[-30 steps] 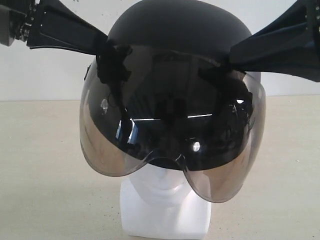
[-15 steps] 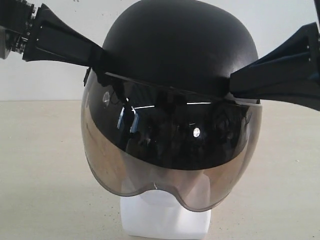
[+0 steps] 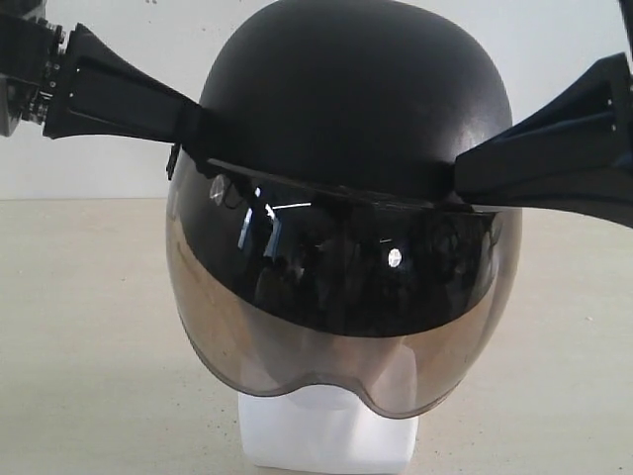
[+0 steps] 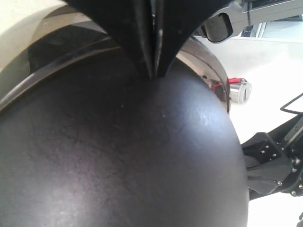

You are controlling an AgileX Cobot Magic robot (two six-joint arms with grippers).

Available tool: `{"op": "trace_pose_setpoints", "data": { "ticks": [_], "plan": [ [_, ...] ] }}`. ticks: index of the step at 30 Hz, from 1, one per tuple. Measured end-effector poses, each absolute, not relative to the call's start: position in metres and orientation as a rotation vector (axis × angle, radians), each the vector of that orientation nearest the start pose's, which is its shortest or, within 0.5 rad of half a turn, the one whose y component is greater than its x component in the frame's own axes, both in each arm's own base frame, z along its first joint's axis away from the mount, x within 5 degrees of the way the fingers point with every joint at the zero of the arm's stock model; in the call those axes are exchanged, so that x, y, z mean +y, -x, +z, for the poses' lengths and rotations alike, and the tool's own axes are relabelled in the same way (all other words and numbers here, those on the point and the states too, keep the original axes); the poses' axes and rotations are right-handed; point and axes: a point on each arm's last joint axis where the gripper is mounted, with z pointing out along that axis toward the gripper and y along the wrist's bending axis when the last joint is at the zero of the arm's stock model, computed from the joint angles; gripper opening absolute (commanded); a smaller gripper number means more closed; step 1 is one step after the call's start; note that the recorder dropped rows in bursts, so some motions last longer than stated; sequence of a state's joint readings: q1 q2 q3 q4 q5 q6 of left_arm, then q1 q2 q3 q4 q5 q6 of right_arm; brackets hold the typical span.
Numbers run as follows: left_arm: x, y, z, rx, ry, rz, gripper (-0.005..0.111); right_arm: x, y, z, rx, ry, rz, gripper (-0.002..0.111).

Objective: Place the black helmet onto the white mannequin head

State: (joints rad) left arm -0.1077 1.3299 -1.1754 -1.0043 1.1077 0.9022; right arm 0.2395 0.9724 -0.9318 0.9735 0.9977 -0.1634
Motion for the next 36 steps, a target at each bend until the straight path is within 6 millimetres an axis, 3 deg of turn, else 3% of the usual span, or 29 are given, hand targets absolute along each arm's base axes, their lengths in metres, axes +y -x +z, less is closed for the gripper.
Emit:
{"op": "trace_pose_setpoints", "data": {
  "ticks": [3,7,11,15,21,36],
  "plan": [
    [-0.096,-0.250,0.365,2.117,-0.789,-0.945,0.004,0.103,-0.153,0.361,2.338,0.109,1.267,0.000],
    [-0.096,-0.246,0.359,2.150,-0.838,-0.959,0.004,0.103,-0.149,0.335,2.452,0.112,1.255,0.000],
    [-0.095,-0.242,0.355,2.185,-0.891,-0.961,0.004,0.103,-0.149,0.331,2.460,0.122,1.247,0.000],
    [-0.100,-0.233,0.339,2.275,-1.014,-1.052,0.004,0.102,-0.147,0.347,2.409,0.177,1.234,0.000],
    [-0.097,-0.235,0.327,2.333,-1.047,-1.006,0.004,0.101,-0.154,0.376,2.262,0.165,1.203,0.000],
    [-0.098,-0.220,0.347,2.180,-1.087,-0.970,0.004,0.099,-0.156,0.377,2.264,0.127,1.157,0.000]
  ]
}}
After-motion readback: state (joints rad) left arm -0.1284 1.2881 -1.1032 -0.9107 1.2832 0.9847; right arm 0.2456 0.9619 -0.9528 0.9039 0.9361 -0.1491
